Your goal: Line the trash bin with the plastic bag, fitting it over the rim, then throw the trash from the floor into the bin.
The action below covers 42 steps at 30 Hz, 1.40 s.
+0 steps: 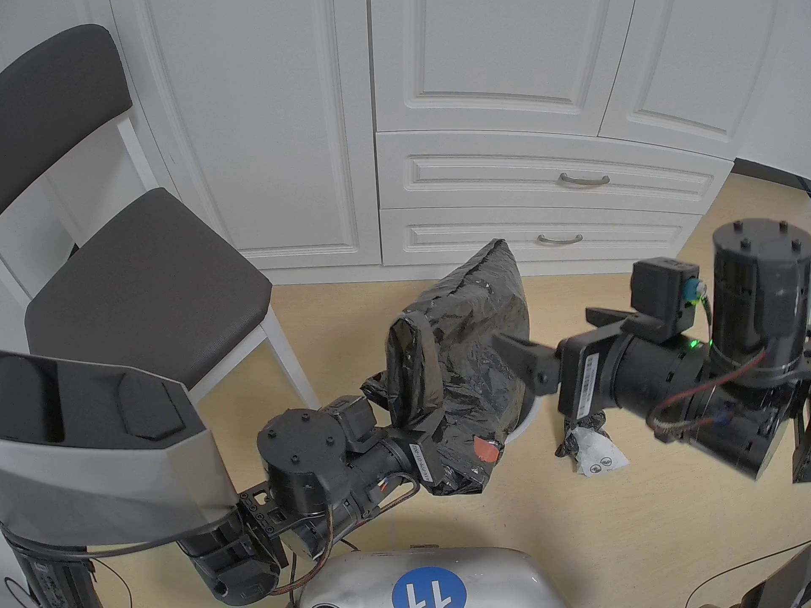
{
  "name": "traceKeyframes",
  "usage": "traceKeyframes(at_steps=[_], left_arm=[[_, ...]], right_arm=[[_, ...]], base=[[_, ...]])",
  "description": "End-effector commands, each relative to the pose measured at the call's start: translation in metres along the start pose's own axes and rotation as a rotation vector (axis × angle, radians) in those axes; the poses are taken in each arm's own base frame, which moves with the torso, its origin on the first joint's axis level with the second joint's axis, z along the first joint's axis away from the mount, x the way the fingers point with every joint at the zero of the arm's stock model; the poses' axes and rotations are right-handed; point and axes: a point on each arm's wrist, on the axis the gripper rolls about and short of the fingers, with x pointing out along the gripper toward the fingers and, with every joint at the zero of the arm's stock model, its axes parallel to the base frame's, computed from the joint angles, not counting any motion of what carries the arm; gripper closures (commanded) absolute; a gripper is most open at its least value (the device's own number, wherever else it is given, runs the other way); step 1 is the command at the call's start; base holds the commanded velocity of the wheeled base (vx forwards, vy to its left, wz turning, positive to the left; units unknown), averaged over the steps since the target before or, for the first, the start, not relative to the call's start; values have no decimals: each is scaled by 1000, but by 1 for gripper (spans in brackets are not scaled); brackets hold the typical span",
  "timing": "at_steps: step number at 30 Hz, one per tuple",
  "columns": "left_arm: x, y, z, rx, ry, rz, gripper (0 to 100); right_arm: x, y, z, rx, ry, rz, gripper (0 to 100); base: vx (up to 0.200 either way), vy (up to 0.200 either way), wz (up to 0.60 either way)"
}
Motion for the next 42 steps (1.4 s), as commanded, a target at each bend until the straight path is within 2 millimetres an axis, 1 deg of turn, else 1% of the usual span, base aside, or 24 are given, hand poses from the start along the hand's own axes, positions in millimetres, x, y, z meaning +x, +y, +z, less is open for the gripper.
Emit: traceKeyframes(at_steps=[1,6,11,15,17,18,19,22,25,26,28,29,31,35,36,38,39,40,41,42], left_arm=[[-15,-11,23,0,-53,-41,100],[-22,-16,31,22,-70,-61,100],[-31,-24,36,26,-50,-83,100],[-33,-26,40,26,-37,-82,100],[-35,-28,42,26,-35,-84,100],[-36,-29,43,27,-35,-86,100],[-38,-33,46,24,-38,-96,100],[-41,-36,49,21,-49,-107,100],[-42,-36,48,21,-45,-109,100],[-42,-35,47,24,-41,-106,100],[-44,-34,45,27,-31,-108,100],[-44,-33,45,27,-23,-120,100],[-44,-32,47,28,-14,-153,100],[-44,-26,52,51,33,-252,100],[-44,-26,52,51,33,-252,100],[-44,-10,55,133,71,-303,100],[-44,-9,55,138,74,-307,100],[-45,2,58,194,102,-365,100],[-47,9,60,218,116,-396,100],[-47,10,61,223,120,-406,100]], right_arm=[[1,-26,23,36,-63,-95,0],[7,-36,30,50,-39,-135,0],[12,-45,39,113,20,-96,0],[17,-57,55,248,124,-38,0],[24,-64,63,316,136,-29,0],[26,-65,64,331,139,-27,0],[35,-71,64,360,141,-43,0],[54,-81,59,365,119,-85,0],[60,-82,55,366,99,-84,0],[62,-82,50,356,98,-82,0],[61,-83,47,327,100,-82,0],[59,-85,45,310,106,-87,100],[58,-86,46,301,101,-90,100],[54,-100,50,308,79,-128,100],[54,-100,50,308,79,-128,100],[52,-112,51,287,73,-159,100],[52,-112,50,285,74,-161,100],[48,-117,48,236,82,-173,100],[45,-119,48,210,83,-177,100],[44,-120,48,201,82,-179,100]], base=[[0,0,0],[0,0,0],[0,0,0],[0,0,0],[0,0,0],[0,0,0],[0,0,0],[0,0,0],[0,0,0],[0,0,0],[0,0,0],[0,0,0],[0,0,0],[0,0,0],[0,0,0],[0,0,0],[0,0,0],[0,0,0],[0,0,0],[0,0,0]])
